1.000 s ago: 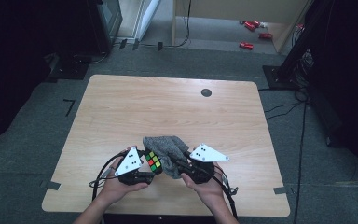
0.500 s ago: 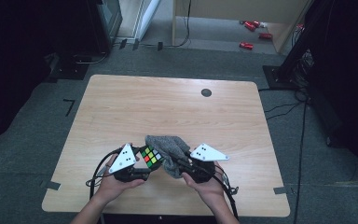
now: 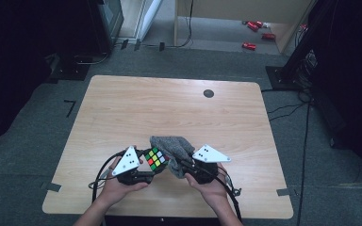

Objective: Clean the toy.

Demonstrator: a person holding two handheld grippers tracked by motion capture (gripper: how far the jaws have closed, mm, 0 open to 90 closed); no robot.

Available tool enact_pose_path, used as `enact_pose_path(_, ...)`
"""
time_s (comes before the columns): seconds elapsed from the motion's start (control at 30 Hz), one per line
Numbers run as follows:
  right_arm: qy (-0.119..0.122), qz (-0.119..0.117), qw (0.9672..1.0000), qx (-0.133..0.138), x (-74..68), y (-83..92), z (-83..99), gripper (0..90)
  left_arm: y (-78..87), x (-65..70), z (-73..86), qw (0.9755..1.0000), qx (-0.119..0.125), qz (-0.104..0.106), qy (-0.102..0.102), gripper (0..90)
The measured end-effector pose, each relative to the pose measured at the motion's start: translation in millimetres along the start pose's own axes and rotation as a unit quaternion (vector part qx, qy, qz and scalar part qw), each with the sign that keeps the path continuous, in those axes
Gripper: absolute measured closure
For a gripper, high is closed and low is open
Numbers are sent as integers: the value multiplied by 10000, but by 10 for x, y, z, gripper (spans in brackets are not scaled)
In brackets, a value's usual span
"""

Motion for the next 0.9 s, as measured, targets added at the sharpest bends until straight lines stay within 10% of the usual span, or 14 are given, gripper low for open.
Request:
enact_pose_path(0.33, 79, -153, 9997, 177, -123, 58, -112, 703, -86, 137, 36, 9994, -188, 87, -293, 343)
enact_pose_path(0.6, 18, -82, 9999, 65, -61, 29, -52, 703, -1, -25, 20, 10000, -24, -39, 74, 344)
enact_pose_path(0.9, 141, 29, 9998, 100, -96, 42, -84, 703, -60, 127, 16, 9994, -164, 76, -301, 343)
Point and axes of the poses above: each handheld gripper's, and its own axes: y roughly backward along the jaws, z roughly out of its underside, x roughly to its right, the point moved 7 cm from there along -y, roughly forward along the jaws, and after that the axes turned 1 degree about y, right-handed, at the moved point
